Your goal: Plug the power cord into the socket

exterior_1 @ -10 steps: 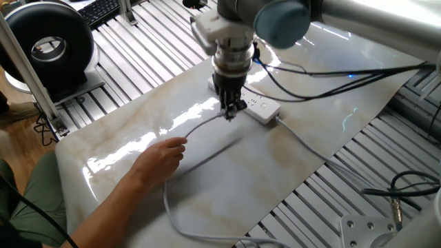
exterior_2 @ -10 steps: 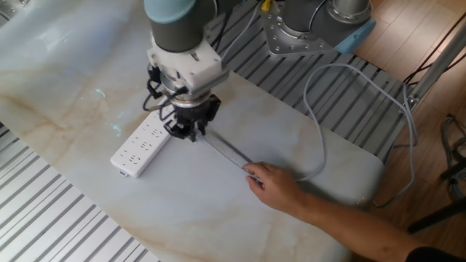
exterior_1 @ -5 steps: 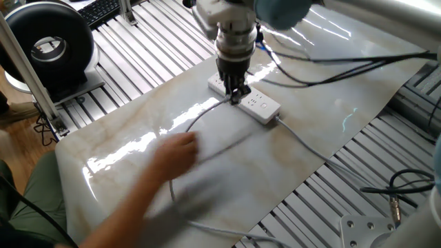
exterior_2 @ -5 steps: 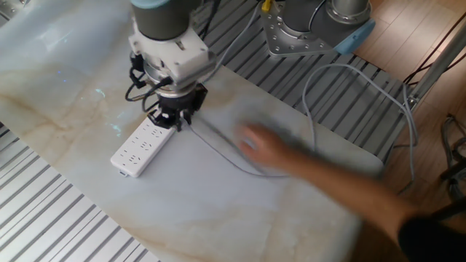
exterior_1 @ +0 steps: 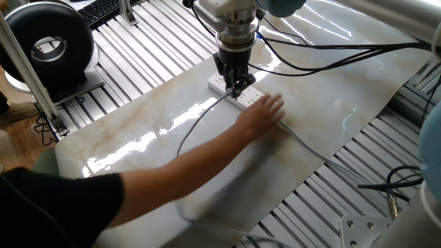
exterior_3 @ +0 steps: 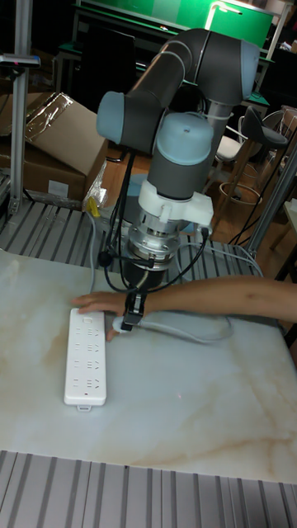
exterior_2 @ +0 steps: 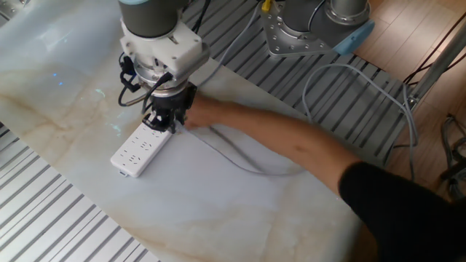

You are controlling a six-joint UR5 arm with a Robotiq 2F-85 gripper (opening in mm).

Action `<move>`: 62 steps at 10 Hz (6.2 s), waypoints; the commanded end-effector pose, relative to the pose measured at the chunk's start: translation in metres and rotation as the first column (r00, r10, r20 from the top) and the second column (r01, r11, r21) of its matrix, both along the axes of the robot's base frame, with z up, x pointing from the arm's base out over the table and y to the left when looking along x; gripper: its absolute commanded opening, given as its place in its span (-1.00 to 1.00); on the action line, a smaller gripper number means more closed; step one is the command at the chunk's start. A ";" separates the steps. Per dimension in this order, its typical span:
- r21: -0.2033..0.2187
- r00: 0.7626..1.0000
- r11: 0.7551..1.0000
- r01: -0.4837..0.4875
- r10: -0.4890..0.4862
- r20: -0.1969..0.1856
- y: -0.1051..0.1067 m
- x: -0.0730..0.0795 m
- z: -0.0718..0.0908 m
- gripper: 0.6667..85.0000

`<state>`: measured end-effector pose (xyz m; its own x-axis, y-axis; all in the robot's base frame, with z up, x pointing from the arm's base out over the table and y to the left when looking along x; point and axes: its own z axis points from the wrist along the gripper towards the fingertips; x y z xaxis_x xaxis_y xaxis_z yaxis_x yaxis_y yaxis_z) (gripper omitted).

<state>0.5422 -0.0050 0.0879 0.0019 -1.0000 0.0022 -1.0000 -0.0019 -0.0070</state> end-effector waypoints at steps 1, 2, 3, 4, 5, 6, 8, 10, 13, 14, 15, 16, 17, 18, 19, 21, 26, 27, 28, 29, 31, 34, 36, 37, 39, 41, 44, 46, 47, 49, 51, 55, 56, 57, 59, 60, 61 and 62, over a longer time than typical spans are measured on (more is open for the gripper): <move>0.066 0.996 0.994 -0.089 0.087 0.035 0.010 0.012 -0.010 -0.99; 0.074 0.995 0.993 -0.094 0.090 0.047 0.012 0.016 -0.014 -0.99; 0.071 0.994 0.993 -0.095 0.092 0.051 0.011 0.018 -0.014 -0.99; 0.060 0.993 0.992 -0.110 0.107 0.054 0.005 0.019 -0.010 -0.99; 0.059 0.992 0.991 -0.123 0.120 0.050 0.000 0.017 -0.006 -0.99; 0.059 0.992 0.991 -0.121 0.118 0.050 -0.002 0.017 -0.006 -0.99; 0.071 0.992 0.991 -0.115 0.111 0.056 0.000 0.017 -0.008 -0.99; 0.079 0.991 0.989 -0.124 0.119 0.068 0.002 0.019 -0.011 -0.99; 0.103 0.985 0.983 -0.154 0.145 0.088 0.010 0.020 -0.018 -0.99; 0.102 0.984 0.981 -0.163 0.154 0.089 0.008 0.019 -0.019 -0.99; 0.102 0.983 0.981 -0.168 0.159 0.088 0.006 0.017 -0.019 -0.99; 0.101 0.982 0.980 -0.174 0.165 0.089 0.004 0.015 -0.020 -0.99; 0.101 0.982 0.979 -0.178 0.170 0.086 0.002 0.014 -0.020 -0.99; 0.106 0.981 0.977 -0.183 0.174 0.086 0.002 0.012 -0.020 -0.99; 0.105 0.980 0.977 -0.187 0.179 0.086 0.001 0.011 -0.021 -0.99; 0.119 0.978 0.973 -0.198 0.188 0.090 0.000 0.007 -0.023 -0.99; 0.116 0.975 0.970 -0.213 0.204 0.086 -0.007 0.000 -0.025 -0.99; 0.114 0.975 0.970 -0.214 0.205 0.086 -0.007 0.000 -0.025 -0.99; 0.117 0.975 0.969 -0.216 0.207 0.086 -0.006 0.000 -0.027 -0.99; 0.116 0.974 0.969 -0.219 0.209 0.088 -0.006 0.001 -0.028 -0.99; 0.114 0.973 0.969 -0.220 0.211 0.090 -0.007 0.002 -0.029 -0.99; 0.108 0.973 0.969 -0.222 0.213 0.088 -0.008 0.002 -0.030 -0.99; 0.103 0.973 0.969 -0.223 0.215 0.089 -0.009 0.003 -0.031 -0.99; 0.103 0.972 0.969 -0.225 0.216 0.089 -0.009 0.003 -0.031 -0.99; 0.102 0.972 0.969 -0.225 0.216 0.089 -0.009 0.004 -0.030 -0.99; 0.102 0.974 0.970 -0.220 0.212 0.084 -0.007 0.005 -0.029 -0.99; 0.104 0.974 0.970 -0.219 0.212 0.075 -0.006 0.005 -0.025 -0.99; 0.102 0.973 0.969 -0.225 0.217 0.080 -0.006 0.006 -0.026 -0.99; 0.105 0.972 0.968 -0.226 0.219 0.082 -0.005 0.006 -0.026 -0.99; 0.106 0.972 0.968 -0.228 0.220 0.084 -0.005 0.006 -0.027 -0.99; 0.107 0.972 0.968 -0.228 0.219 0.086 -0.006 0.006 -0.028 -0.99; 0.101 0.972 0.968 -0.228 0.219 0.089 -0.009 0.006 -0.031 -0.99; 0.101 0.972 0.968 -0.228 0.219 0.089 -0.009 0.006 -0.031 -0.99; 0.103 0.972 0.968 -0.228 0.219 0.090 -0.008 0.006 -0.031 -0.99; 0.103 0.973 0.970 -0.222 0.214 0.086 -0.009 0.005 -0.032 -0.99; 0.093 0.978 0.974 -0.204 0.199 0.064 -0.013 0.000 -0.027 -0.99; 0.089 0.981 0.978 -0.191 0.188 0.043 -0.016 -0.007 -0.019 -0.99; 0.088 0.986 0.982 -0.167 0.165 0.027 -0.017 -0.011 -0.013 -0.99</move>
